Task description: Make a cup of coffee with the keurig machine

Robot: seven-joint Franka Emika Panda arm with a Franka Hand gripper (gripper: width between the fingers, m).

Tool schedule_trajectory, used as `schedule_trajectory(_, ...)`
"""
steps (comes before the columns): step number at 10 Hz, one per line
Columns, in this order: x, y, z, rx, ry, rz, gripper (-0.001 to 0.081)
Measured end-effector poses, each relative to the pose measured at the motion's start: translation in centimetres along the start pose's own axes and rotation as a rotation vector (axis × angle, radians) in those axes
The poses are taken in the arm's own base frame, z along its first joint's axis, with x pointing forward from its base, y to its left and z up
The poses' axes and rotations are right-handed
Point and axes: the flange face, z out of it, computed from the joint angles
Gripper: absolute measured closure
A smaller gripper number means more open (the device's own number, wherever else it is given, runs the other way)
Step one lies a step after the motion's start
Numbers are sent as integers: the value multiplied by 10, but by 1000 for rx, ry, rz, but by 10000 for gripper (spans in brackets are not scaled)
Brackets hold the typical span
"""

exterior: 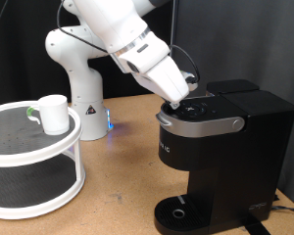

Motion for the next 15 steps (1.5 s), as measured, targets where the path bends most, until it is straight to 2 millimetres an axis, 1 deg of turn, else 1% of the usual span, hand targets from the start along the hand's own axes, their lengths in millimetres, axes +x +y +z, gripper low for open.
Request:
schedule_trajectory(2, 1, -2, -7, 38, 16, 11, 806)
schedule_trajectory(6, 11, -7, -40, 85, 85, 19, 806)
schedule_trajectory(7, 13, -8, -44, 100, 81, 20, 806)
schedule_trajectory(8, 12, -7, -43, 98, 80, 22, 806)
schedule_trajectory(10, 8, -8, -42, 105, 125, 64, 806)
schedule_trajectory(11, 5, -9, -45, 104, 166, 97, 806)
schedule_trajectory(13, -4, -13, -55, 82, 216, 186, 806)
schedule_trajectory(15, -19, -19, -67, 74, 195, 272, 806)
